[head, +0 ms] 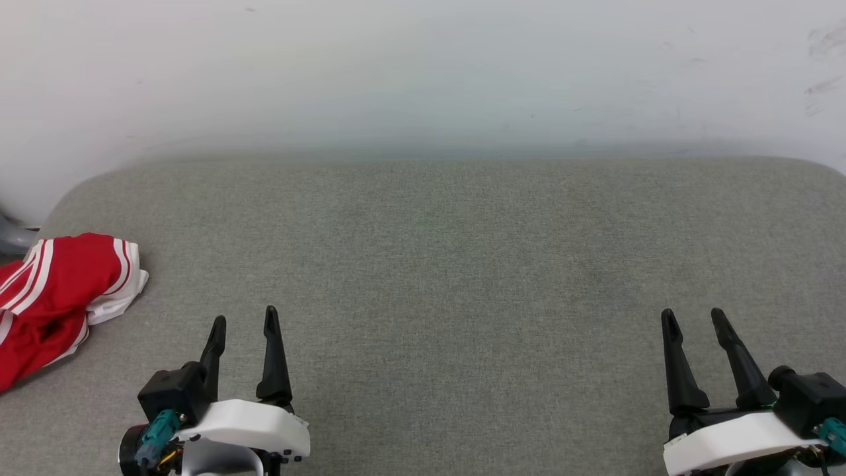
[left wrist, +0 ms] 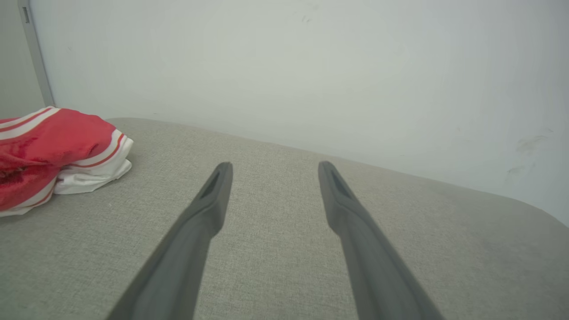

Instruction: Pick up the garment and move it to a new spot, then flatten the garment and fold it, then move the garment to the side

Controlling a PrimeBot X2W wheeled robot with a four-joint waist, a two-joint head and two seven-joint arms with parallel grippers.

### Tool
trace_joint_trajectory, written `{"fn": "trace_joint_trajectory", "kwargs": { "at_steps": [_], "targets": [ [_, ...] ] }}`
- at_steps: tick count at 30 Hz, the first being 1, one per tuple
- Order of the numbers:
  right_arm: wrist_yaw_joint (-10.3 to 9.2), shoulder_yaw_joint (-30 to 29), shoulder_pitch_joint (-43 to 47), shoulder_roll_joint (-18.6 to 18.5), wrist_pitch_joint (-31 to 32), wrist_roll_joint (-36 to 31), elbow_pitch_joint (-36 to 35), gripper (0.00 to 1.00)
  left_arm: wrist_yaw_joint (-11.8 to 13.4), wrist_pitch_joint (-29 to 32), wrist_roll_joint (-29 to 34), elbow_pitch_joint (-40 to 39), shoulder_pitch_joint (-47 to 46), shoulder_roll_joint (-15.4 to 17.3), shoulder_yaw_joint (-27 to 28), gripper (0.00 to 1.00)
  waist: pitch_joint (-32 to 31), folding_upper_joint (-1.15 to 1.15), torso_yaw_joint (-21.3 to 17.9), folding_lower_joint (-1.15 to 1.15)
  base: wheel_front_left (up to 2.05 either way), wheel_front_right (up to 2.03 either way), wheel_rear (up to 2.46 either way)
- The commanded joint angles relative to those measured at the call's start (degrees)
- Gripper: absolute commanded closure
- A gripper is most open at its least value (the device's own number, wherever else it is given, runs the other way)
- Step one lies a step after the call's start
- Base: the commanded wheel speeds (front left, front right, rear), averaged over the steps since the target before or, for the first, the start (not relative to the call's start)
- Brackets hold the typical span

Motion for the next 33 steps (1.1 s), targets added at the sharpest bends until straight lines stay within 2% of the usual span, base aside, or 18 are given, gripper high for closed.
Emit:
{"fn": "trace_joint_trajectory", "kwargs": {
  "at_steps": [1,24,33],
  "targets": [
    [-0.01,-0.07,0.53,-0.08,-0.56,-1.60,-0.85,0.00,0.30,-0.54,1.41,-0.68,0.38,0.14,-0.19,0.00,-0.01,0.00,0.02,0.00,0.00,0.00,0.00],
    [-0.02,-0.13,1.53,-0.07,-3.02,-10.11,-2.64,0.00,0.21,-3.07,11.08,-1.42,1.16,-0.51,-0.56,0.00,0.05,0.00,0.11,0.00,0.00,0.00,0.00],
    [-0.02,-0.13,2.09,-0.05,-4.01,-9.77,-2.99,0.00,-0.31,-3.97,13.44,-1.53,1.74,-0.73,-0.39,0.00,0.13,0.00,0.01,0.00,0.00,0.00,0.00]
  ]
}}
